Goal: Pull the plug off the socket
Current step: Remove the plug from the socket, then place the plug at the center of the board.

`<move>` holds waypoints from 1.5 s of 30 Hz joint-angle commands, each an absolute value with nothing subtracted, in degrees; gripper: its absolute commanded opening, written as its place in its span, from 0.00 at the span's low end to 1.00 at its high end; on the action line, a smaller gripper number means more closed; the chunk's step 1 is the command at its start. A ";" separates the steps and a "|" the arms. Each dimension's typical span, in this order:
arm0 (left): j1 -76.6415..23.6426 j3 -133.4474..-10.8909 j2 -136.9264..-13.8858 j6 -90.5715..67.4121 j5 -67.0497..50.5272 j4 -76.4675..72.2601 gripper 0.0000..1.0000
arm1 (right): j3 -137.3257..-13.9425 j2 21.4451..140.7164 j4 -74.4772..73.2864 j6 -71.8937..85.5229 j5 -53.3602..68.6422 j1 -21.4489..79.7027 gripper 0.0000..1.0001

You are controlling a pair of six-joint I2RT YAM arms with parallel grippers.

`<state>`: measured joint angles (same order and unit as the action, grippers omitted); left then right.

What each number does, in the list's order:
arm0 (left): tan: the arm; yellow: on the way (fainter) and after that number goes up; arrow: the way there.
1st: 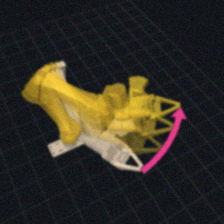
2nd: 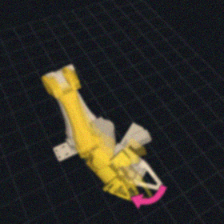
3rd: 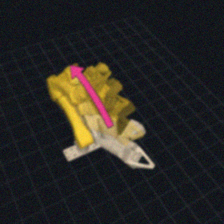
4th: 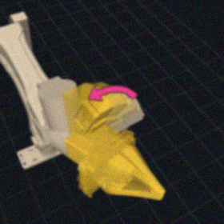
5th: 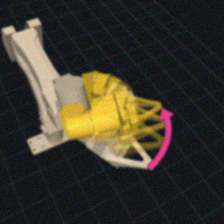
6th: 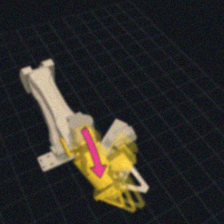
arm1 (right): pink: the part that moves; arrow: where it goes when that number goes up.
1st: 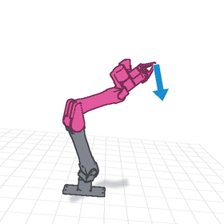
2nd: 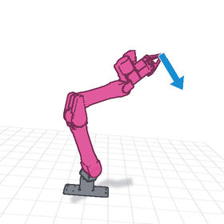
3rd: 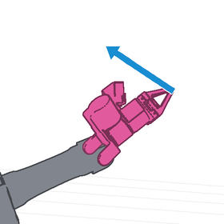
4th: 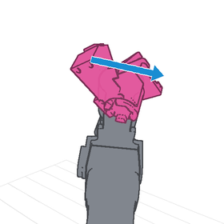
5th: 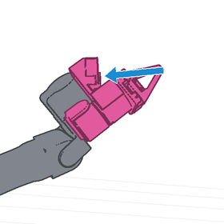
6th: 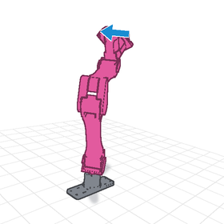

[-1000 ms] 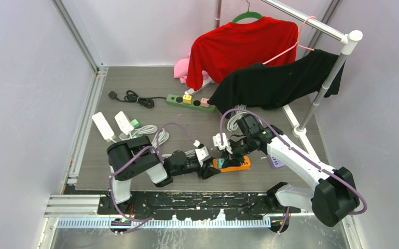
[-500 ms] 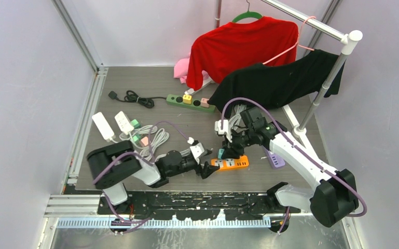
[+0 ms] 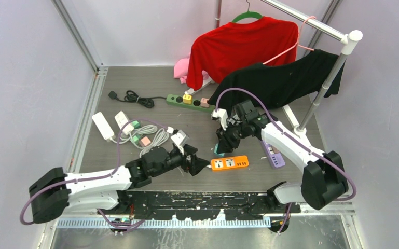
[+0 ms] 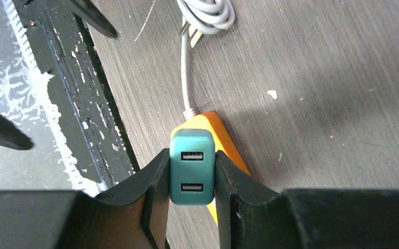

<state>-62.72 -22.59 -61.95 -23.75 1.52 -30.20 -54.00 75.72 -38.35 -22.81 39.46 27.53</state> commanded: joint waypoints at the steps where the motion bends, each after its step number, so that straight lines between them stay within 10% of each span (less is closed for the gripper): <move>1: -62.75 -24.05 -56.09 -33.97 7.11 -21.17 0.83 | -56.79 77.46 -38.22 -17.15 40.00 27.25 0.01; 26: -75.85 -44.59 -73.13 -51.76 37.75 1.22 0.78 | -59.24 84.38 -39.01 -7.72 40.35 27.25 0.04; 45: -75.97 -48.58 -86.56 -41.38 40.85 -10.86 0.69 | -59.44 84.29 -40.14 -7.82 43.22 27.25 0.04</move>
<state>-76.49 -45.45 -85.27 -43.11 38.76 -5.87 -57.01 84.79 -39.86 -8.38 40.93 27.53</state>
